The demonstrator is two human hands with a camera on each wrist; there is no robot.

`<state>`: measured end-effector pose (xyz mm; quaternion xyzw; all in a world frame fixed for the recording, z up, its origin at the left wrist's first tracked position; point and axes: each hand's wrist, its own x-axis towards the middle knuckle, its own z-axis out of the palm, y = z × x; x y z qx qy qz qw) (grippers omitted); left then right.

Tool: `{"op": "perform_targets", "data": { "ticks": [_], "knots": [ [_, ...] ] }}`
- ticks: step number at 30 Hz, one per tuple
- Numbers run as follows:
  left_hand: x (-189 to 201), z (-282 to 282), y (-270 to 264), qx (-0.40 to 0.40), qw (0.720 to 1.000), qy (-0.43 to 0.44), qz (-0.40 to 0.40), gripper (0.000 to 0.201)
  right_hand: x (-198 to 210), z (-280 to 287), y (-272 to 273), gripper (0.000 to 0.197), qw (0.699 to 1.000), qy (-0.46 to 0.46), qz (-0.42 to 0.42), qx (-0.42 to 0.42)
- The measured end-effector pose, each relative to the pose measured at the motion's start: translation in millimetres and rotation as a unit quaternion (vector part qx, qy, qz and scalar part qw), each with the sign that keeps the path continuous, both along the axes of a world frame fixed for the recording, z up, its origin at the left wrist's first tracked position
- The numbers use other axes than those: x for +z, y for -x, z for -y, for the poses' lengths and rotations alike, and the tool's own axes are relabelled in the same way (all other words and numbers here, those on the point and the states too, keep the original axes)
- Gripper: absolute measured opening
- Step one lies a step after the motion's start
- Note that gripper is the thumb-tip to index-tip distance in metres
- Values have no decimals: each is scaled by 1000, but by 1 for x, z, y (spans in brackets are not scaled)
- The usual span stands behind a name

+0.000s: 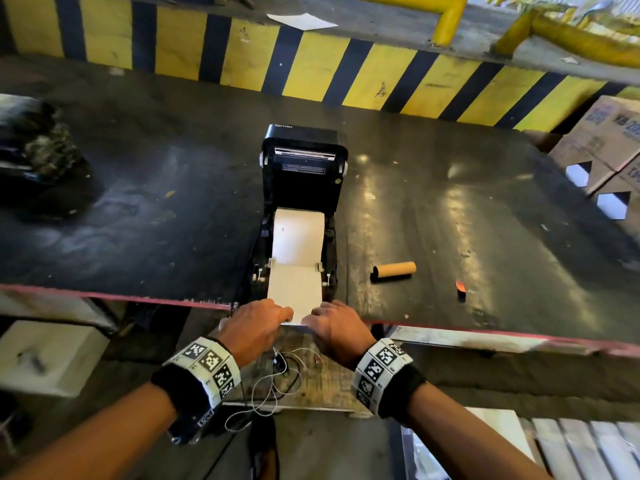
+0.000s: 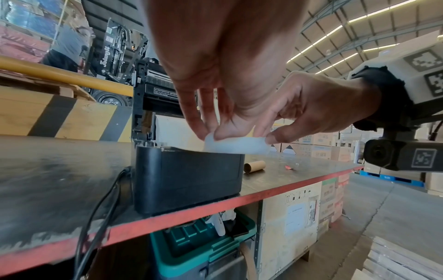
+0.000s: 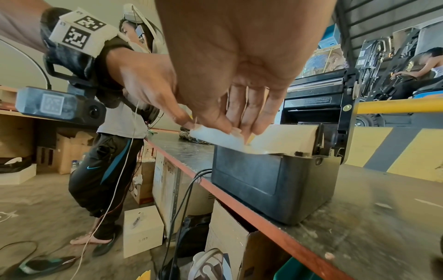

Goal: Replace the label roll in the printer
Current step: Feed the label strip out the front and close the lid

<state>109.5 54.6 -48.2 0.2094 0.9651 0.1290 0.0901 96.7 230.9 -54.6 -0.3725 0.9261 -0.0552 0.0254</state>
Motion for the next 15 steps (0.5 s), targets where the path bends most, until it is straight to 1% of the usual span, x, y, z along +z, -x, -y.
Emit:
{"op": "perform_targets", "data": {
  "ticks": [3, 8, 12, 15],
  "knots": [
    [-2, 0, -8, 1, 1000, -5, -13, 26, 1, -2, -8, 16, 1000, -15, 15, -1],
    [-3, 2, -9, 12, 1000, -16, -11, 27, 2, -3, -10, 23, 999, -8, 37, -14],
    [2, 5, -2, 9, 1000, -12, -4, 29, 1, -2, -1, 24, 998, -14, 64, -18],
    [3, 12, 13, 41, 999, -14, -8, 31, 2, -1, 14, 28, 995, -17, 89, -29]
  ]
}}
